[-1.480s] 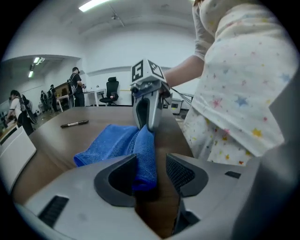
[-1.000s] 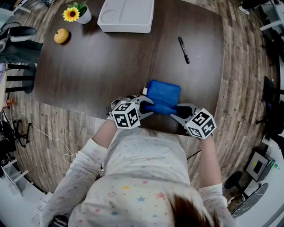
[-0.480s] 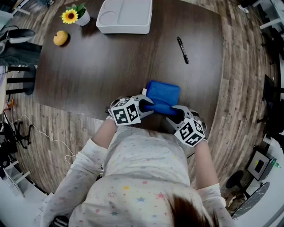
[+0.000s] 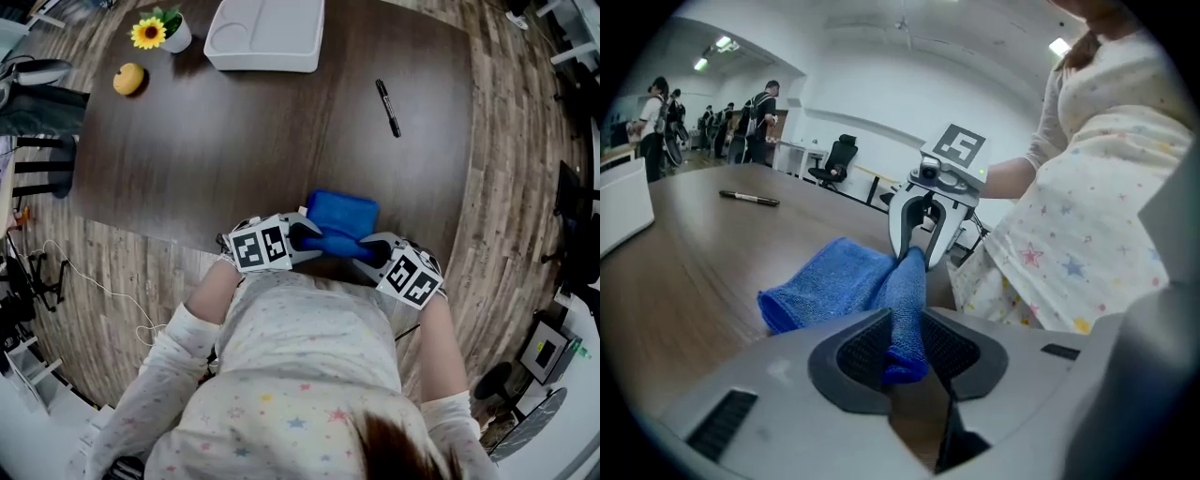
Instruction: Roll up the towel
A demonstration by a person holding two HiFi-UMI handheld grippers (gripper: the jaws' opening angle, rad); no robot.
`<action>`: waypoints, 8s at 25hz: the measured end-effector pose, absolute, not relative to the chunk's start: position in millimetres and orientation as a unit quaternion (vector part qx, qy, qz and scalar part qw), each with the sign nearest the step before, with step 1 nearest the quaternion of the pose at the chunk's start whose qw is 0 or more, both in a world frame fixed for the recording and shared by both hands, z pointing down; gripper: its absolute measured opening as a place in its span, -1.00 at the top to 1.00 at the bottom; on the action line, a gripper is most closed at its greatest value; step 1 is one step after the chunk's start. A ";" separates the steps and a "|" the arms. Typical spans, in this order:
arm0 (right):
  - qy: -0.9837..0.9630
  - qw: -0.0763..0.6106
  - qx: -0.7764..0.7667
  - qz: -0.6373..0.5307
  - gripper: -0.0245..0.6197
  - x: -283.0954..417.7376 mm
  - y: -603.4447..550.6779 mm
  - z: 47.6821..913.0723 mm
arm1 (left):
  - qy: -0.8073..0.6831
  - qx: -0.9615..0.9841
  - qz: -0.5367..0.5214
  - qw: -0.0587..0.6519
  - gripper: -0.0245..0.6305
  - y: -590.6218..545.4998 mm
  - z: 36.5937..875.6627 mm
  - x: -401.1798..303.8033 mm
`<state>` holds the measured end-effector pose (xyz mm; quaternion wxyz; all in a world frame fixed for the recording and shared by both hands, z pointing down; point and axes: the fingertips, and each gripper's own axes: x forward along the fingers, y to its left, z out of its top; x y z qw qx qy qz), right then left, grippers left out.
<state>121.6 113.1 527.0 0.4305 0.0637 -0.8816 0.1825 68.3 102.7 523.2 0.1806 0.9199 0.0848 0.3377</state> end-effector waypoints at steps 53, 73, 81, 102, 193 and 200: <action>-0.858 0.490 0.154 0.029 0.07 127.3 62.3 542.8 | 0.052 0.924 0.378 -0.001 0.19 64.0 547.5 73.3; -0.880 0.400 0.125 0.224 0.10 135.5 70.9 517.8 | 0.076 0.924 0.330 0.181 0.35 69.4 518.2 66.7; -0.876 0.378 0.157 0.254 0.17 140.3 50.9 513.6 | 0.006 0.926 0.311 0.213 0.34 34.4 520.3 66.8; -0.864 0.340 0.274 0.249 0.27 152.3 1.5 519.6 | -0.057 0.933 0.328 0.138 0.43 19.2 509.9 82.9; -0.846 0.039 0.532 -0.013 0.92 188.6 -53.2 207.9 | -0.459 0.888 0.015 -0.029 0.89 -88.5 236.8 -59.1; -0.847 0.033 0.530 -0.018 0.92 183.5 -51.0 206.6 | -0.460 0.887 0.013 -0.030 0.89 -88.1 236.5 -58.6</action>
